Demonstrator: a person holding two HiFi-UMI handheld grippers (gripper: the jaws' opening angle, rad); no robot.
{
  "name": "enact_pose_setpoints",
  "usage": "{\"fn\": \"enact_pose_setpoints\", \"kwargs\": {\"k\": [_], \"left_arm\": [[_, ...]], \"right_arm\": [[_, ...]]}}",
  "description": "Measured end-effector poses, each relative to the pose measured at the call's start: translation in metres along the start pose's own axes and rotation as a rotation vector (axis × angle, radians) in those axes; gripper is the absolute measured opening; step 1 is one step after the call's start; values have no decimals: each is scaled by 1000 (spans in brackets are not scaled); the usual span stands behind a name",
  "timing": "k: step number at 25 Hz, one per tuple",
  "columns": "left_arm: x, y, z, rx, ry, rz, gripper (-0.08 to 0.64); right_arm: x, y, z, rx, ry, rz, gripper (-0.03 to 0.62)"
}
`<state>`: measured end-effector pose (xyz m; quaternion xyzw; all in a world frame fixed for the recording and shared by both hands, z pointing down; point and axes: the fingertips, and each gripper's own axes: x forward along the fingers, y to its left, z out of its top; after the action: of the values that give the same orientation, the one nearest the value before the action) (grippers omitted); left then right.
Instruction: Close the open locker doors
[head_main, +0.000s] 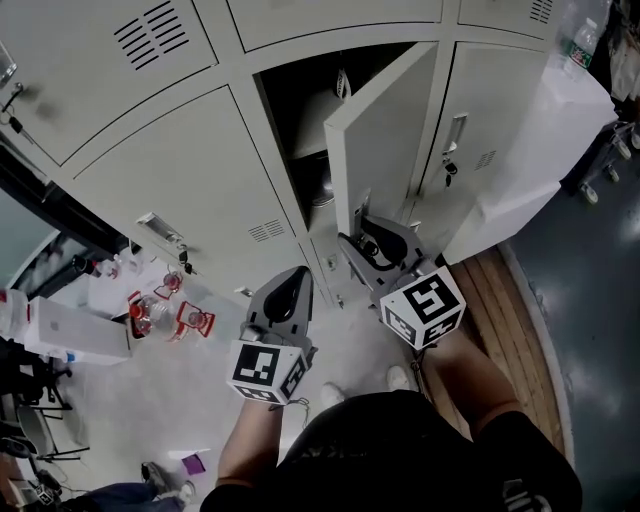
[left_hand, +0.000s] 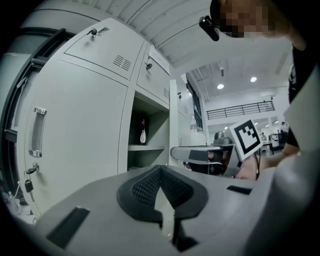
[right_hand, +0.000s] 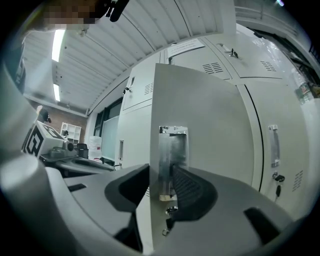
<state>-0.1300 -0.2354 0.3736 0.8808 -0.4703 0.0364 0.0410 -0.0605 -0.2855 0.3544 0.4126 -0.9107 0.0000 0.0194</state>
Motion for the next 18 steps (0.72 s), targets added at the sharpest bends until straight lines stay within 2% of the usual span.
{"fn": "enact_pose_setpoints", "kwargs": {"k": [16, 18], "left_arm": [[-13, 39, 1, -8, -4, 88, 5], [-13, 43, 1, -9, -5, 98, 5]], "right_arm": [[85, -4, 1, -2, 0, 12, 141], [93, -4, 1, -14, 5, 21, 125]]}}
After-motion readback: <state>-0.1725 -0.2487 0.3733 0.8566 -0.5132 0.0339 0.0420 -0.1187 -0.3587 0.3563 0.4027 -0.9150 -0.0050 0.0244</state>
